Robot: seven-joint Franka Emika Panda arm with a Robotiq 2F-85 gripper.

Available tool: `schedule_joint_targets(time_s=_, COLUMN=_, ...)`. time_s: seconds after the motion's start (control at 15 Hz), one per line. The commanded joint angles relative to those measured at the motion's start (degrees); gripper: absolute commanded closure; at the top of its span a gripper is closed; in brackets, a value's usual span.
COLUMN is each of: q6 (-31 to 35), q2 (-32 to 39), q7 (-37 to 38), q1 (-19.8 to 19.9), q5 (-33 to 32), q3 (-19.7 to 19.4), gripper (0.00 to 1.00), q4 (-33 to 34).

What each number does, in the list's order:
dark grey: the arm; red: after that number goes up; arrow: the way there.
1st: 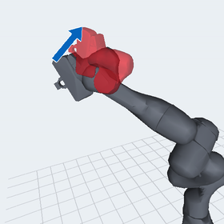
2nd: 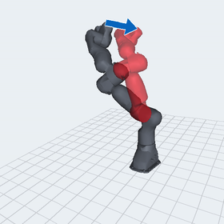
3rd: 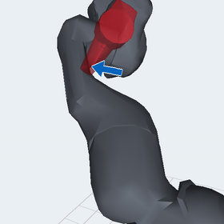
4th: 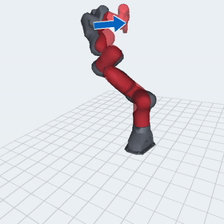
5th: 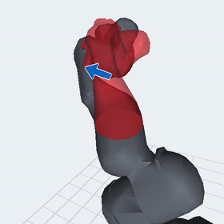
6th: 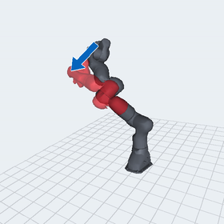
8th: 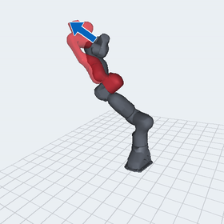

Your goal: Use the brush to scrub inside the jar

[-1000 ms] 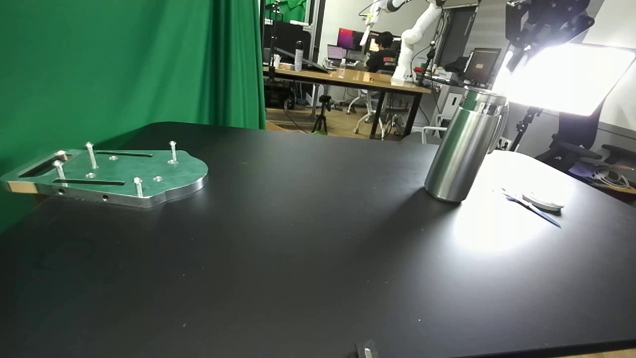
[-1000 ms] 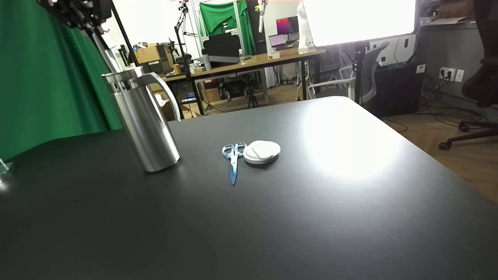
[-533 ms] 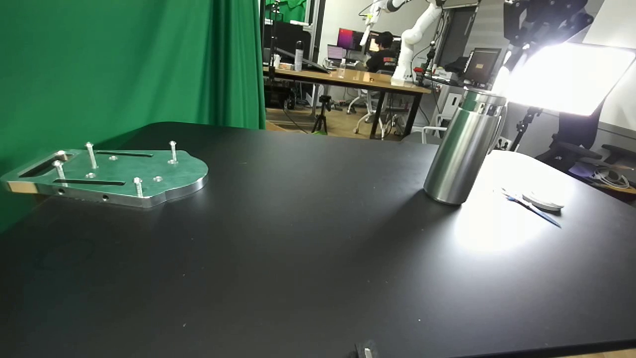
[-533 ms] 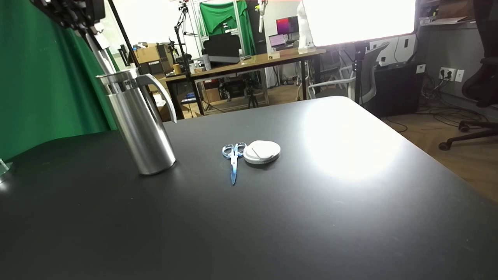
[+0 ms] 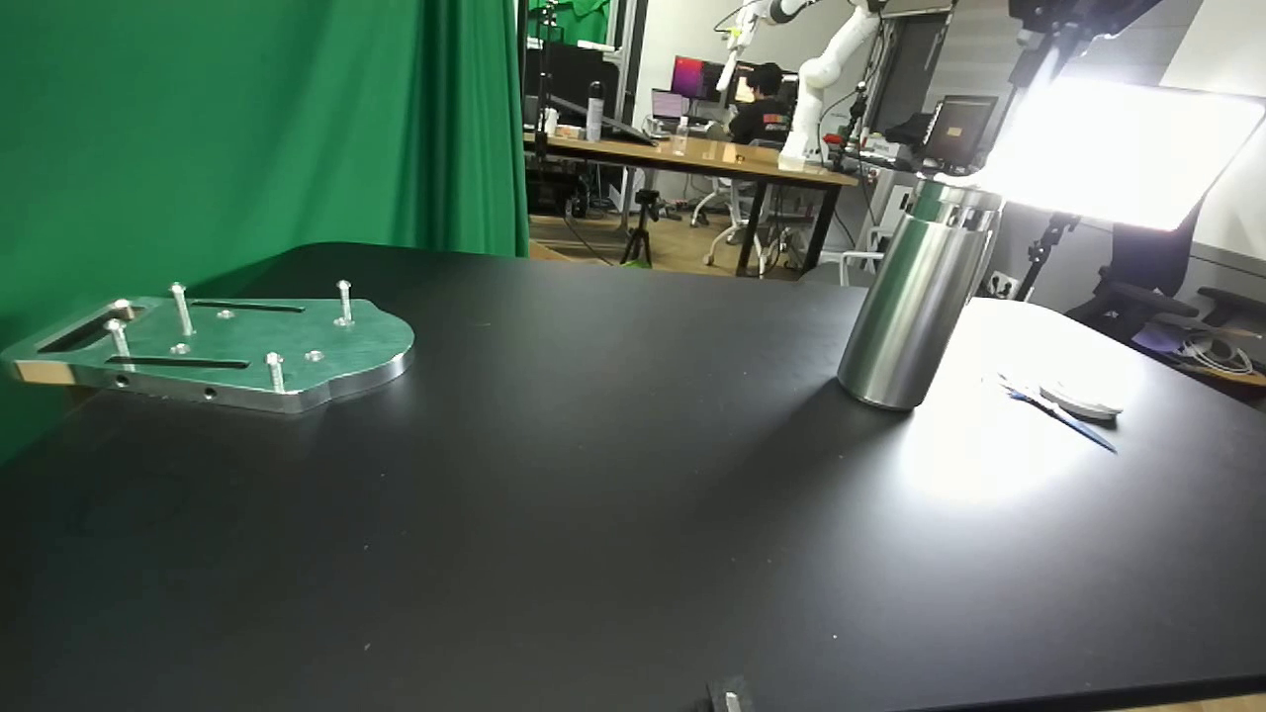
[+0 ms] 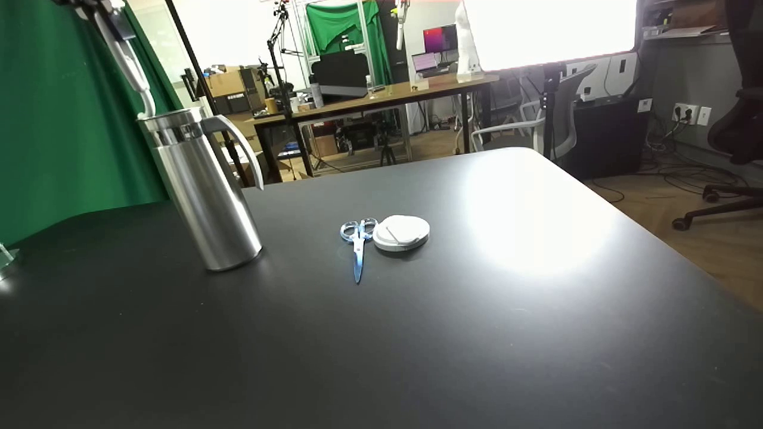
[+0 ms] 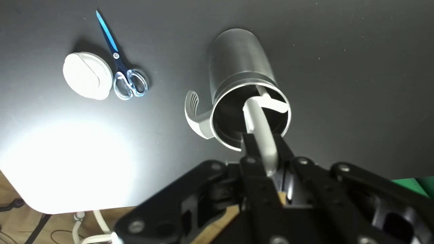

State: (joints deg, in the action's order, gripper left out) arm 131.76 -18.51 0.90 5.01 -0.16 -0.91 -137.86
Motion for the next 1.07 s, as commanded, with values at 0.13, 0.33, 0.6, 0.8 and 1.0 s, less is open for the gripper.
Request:
schedule_joint_targets(time_s=0.13, q6=-10.62, q2=-1.47, q7=0.88, q1=-1.65, q5=-1.88, q3=0.99, gripper=0.96, q4=7.67)
schedule_joint_targets(time_s=0.33, q6=-13.05, q2=-1.89, q7=0.59, q1=-2.17, q5=-2.13, q3=1.14, gripper=0.96, q4=10.16)
schedule_joint_targets(time_s=0.6, q6=-11.88, q2=-0.39, q7=0.06, q1=-2.26, q5=-2.28, q3=0.86, gripper=0.96, q4=9.98)
schedule_joint_targets(time_s=0.8, q6=-10.50, q2=1.88, q7=0.05, q1=-2.04, q5=-3.18, q3=0.76, gripper=0.96, q4=9.04)
schedule_joint_targets(time_s=1.0, q6=-9.80, q2=4.37, q7=-0.05, q1=-1.97, q5=-3.87, q3=0.58, gripper=0.96, q4=8.55)
